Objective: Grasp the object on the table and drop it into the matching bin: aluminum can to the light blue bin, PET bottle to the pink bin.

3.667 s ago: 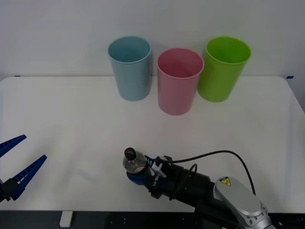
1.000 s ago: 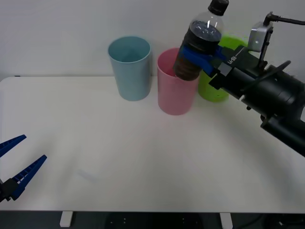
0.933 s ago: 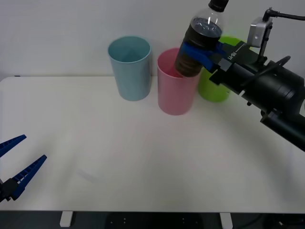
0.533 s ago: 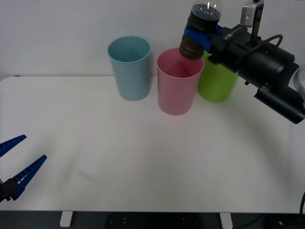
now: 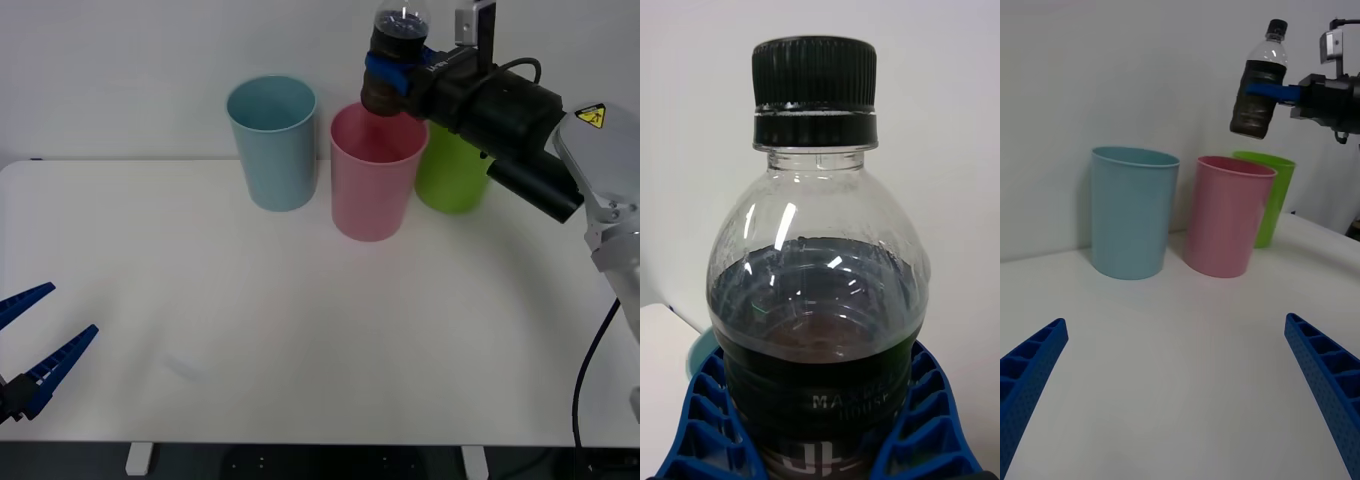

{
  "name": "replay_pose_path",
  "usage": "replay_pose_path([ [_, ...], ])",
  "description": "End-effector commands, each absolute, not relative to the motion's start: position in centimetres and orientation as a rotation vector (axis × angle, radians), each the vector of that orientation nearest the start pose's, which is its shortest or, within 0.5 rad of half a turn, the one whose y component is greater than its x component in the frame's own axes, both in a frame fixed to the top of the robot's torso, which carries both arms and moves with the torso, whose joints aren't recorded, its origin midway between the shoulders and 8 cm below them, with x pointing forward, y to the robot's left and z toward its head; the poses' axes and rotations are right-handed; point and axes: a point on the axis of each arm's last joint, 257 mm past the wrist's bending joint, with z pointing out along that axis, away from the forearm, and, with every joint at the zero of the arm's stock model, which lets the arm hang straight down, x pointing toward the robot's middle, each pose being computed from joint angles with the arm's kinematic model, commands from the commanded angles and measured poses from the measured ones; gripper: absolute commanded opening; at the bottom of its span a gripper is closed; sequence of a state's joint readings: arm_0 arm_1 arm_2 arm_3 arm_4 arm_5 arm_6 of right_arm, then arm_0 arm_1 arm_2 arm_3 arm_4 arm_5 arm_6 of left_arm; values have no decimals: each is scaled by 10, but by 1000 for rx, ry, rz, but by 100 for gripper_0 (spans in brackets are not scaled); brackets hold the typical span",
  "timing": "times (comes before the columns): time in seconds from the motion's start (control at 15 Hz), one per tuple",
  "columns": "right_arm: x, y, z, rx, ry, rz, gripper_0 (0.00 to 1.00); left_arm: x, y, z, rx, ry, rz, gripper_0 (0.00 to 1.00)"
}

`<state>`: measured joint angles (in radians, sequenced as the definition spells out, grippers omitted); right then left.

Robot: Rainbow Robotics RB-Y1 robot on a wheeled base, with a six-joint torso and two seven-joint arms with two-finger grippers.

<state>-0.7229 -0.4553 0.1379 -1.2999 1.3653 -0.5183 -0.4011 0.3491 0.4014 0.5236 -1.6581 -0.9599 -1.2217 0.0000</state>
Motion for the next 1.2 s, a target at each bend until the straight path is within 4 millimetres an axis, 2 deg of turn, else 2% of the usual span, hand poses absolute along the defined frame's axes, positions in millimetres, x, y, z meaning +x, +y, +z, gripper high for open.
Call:
replay_pose_path([
  [0.07, 647, -80, 12, -586, 1344, 535, 4, 342, 330, -169, 465, 1441, -567, 100],
  [0.4, 649, -78, 4, -592, 1359, 535, 9, 342, 330, -169, 465, 1441, -567, 100],
  [0.47, 649, -78, 4, -594, 1358, 532, 19, 342, 330, -169, 465, 1441, -567, 100],
  [0.53, 649, -78, 4, -595, 1358, 531, 65, 342, 330, -169, 465, 1441, -567, 100],
  [0.6, 649, -78, 4, -595, 1358, 531, 100, 342, 330, -169, 465, 1441, -567, 100],
  [1.0, 645, -81, 8, -604, 1344, 539, 100, 342, 330, -169, 465, 1441, -567, 100],
  [1.2, 630, -89, 12, -609, 1314, 542, 100, 342, 330, -169, 465, 1441, -567, 100],
])
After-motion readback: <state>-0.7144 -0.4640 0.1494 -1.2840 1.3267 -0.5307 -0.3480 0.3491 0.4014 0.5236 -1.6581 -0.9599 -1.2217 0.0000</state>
